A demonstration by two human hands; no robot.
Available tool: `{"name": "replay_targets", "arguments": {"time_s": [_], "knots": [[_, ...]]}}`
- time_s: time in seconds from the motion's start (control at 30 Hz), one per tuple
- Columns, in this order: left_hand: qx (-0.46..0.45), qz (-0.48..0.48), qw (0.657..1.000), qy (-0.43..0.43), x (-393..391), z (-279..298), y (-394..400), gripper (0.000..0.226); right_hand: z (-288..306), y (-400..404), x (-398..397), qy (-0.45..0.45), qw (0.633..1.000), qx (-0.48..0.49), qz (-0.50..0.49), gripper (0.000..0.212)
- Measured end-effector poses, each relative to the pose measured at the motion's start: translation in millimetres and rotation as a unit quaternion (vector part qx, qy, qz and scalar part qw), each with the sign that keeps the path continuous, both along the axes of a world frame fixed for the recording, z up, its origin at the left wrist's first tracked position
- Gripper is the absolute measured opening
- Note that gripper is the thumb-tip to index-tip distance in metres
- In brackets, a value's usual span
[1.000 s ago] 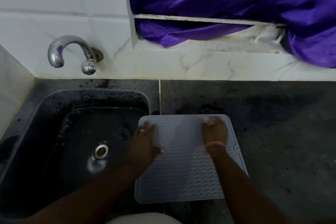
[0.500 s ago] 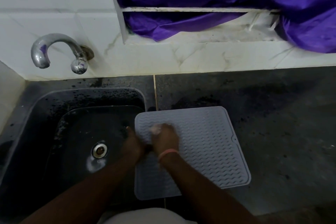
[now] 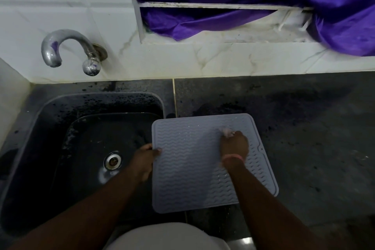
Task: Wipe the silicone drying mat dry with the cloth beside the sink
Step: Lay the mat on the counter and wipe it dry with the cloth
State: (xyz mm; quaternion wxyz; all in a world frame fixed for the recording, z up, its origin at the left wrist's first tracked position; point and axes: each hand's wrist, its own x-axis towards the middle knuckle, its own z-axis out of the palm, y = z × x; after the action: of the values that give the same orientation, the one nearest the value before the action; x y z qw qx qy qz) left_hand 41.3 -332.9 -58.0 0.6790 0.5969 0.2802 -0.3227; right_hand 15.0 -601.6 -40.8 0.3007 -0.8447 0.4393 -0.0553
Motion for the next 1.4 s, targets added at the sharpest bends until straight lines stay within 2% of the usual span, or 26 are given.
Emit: {"name": "replay_targets", "arguments": {"time_s": [0.07,0.13,0.23,0.3,0.37,0.43,0.53,0.63,0.77,0.9,1.03,1.1,1.13,1.17,1.2,1.3,1.4], "knots": [[-0.012,-0.003,1.000,0.004,0.0,-0.9,-0.2,0.026,-2.3,48.1,5.7,0.004,0.999,0.025,0.036,0.018],[-0.009,-0.012,1.000,0.004,-0.9,1.5,-0.1,0.027,-3.6,94.0,12.3,0.013,0.992,0.056,0.115,0.018],[-0.020,-0.014,1.000,0.001,-0.4,-1.1,-0.5,0.030,3.9,133.6,20.7,0.026,0.961,0.136,0.241,0.020],[-0.029,-0.014,0.999,-0.002,-0.6,2.2,0.6,0.029,7.7,135.4,19.0,0.009,0.942,0.192,0.275,0.020],[-0.031,-0.021,0.999,0.003,0.0,6.5,4.7,0.027,9.7,120.7,12.1,-0.037,0.950,0.194,0.240,0.011],[-0.034,-0.023,0.999,0.022,-0.8,12.2,7.3,0.026,7.6,86.1,5.9,-0.049,0.972,0.136,0.188,0.003],[-0.047,-0.002,0.999,0.025,-2.1,15.3,7.0,0.028,8.1,13.4,-2.7,-0.035,0.997,0.017,0.070,0.011],[-0.053,0.010,0.998,0.028,-4.4,18.5,4.4,0.028,-0.4,-19.9,-4.7,-0.006,1.000,-0.007,-0.008,0.016],[-0.041,-0.016,0.999,0.022,-1.8,18.7,3.0,0.031,2.2,39.1,1.4,0.018,0.999,0.020,0.028,0.018],[-0.020,-0.036,0.999,0.012,3.0,12.0,2.3,0.032,2.8,109.9,9.1,0.024,0.987,0.056,0.149,0.019],[-0.031,-0.026,0.999,0.014,2.1,6.4,6.3,0.031,5.6,115.4,20.1,0.028,0.955,0.187,0.229,0.030],[-0.038,-0.025,0.999,0.023,1.3,6.8,8.1,0.033,14.2,100.8,16.4,-0.010,0.938,0.269,0.218,0.031],[-0.041,-0.019,0.999,0.026,1.2,6.3,10.4,0.033,15.1,88.0,12.9,-0.023,0.939,0.277,0.202,0.023],[-0.044,-0.014,0.999,0.028,1.0,6.4,10.7,0.034,18.1,71.9,8.9,-0.037,0.948,0.260,0.178,0.012],[-0.045,-0.009,0.998,0.031,0.7,5.9,9.5,0.035,19.9,51.7,4.3,-0.038,0.966,0.207,0.148,0.010],[-0.047,0.012,0.998,0.039,-4.3,7.6,8.0,0.034,13.6,-9.0,-2.8,-0.004,0.999,0.025,0.035,0.016],[-0.049,0.025,0.998,0.043,-8.9,10.6,7.6,0.033,3.6,-9.6,0.9,0.016,1.000,-0.006,-0.001,0.023]]}}
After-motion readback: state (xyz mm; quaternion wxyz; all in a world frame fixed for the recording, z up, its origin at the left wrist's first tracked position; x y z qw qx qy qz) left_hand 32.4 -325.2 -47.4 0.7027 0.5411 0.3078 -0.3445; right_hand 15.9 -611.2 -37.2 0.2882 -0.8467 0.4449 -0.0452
